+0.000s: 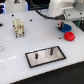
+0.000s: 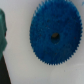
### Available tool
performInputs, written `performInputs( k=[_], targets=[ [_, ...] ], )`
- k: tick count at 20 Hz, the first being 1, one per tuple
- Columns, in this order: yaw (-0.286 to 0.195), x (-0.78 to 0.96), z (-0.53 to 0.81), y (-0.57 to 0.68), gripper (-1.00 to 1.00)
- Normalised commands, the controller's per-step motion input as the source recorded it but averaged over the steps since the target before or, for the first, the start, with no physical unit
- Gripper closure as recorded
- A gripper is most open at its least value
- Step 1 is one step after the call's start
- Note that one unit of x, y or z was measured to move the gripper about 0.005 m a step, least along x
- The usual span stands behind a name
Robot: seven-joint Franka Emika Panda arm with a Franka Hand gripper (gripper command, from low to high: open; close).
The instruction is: Insert the blue gear onto the right peg, followed by the red gear
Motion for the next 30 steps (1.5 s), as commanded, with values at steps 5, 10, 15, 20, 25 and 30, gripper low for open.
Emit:
performInputs(
  k=[5,10,15,20,25,30],
  targets=[
    [0.000,-0.57,-0.16,-0.10,-1.00],
    [0.000,-0.25,-0.16,-0.20,-1.00],
    [0.000,-0.09,-0.19,-0.09,1.00],
    [0.000,-0.15,-0.17,0.00,1.00],
    [0.000,-0.13,-0.14,-0.01,1.00],
    [0.000,-0.10,-0.13,0.01,1.00]
  ],
)
